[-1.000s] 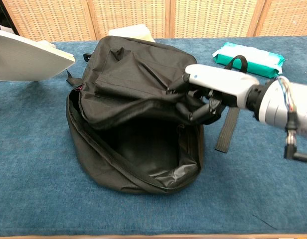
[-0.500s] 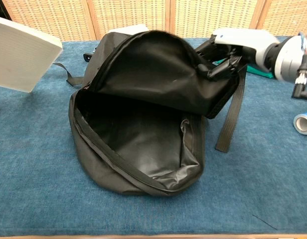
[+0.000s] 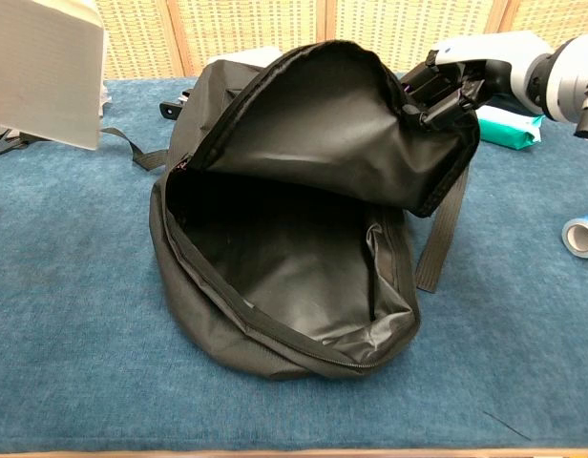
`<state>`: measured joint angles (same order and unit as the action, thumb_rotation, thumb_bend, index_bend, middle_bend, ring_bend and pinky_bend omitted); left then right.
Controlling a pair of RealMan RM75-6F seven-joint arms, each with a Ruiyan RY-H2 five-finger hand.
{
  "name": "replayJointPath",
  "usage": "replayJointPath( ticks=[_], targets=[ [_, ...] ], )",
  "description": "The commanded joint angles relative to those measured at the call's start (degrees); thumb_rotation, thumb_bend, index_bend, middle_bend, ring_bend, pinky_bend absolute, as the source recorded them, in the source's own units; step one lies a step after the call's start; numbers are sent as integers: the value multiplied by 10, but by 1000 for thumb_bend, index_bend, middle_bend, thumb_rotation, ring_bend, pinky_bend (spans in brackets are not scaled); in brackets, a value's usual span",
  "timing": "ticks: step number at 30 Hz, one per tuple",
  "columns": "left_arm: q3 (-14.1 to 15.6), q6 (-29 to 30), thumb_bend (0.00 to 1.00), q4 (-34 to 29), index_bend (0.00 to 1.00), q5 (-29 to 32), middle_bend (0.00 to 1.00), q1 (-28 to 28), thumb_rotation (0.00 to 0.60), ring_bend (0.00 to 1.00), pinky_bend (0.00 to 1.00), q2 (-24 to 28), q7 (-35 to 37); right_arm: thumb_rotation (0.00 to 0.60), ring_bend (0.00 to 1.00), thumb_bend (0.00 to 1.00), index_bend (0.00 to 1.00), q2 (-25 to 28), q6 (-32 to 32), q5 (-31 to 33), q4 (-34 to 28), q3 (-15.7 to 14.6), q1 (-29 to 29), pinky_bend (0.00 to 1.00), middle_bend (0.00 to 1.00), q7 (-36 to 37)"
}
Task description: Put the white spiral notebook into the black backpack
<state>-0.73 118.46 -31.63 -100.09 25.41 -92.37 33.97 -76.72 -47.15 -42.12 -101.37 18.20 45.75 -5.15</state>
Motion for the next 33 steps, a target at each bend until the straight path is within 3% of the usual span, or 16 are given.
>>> replayJointPath(
  ticks=[1, 9, 20, 26, 33],
  targets=[
    [10, 45, 657, -37, 731, -33, 611, 5, 600, 511, 579, 4, -8, 600, 388, 683, 549, 0, -2, 3, -1, -3, 3, 609, 454, -4],
    [35, 87, 657, -115, 734, -110, 614, 34, 600, 512, 579, 2, -52, 600, 388, 685, 549, -2, -9, 25, -5, -12, 19, 609, 454, -21],
    [32, 94, 653, -186, 749, -199, 626, 65, 600, 521, 586, -34, -103, 600, 388, 689, 552, -3, -6, 54, 0, -20, 34, 609, 456, -26],
    [22, 75, 654, -136, 758, -230, 634, 105, 600, 522, 586, -98, -134, 600, 391, 689, 555, -2, -4, 59, 0, -21, 38, 612, 461, -21],
    [11, 72, 648, 56, 766, -224, 641, 154, 600, 522, 586, -213, -125, 600, 392, 690, 557, 10, 8, 69, 6, -22, 41, 613, 463, -12]
  ],
)
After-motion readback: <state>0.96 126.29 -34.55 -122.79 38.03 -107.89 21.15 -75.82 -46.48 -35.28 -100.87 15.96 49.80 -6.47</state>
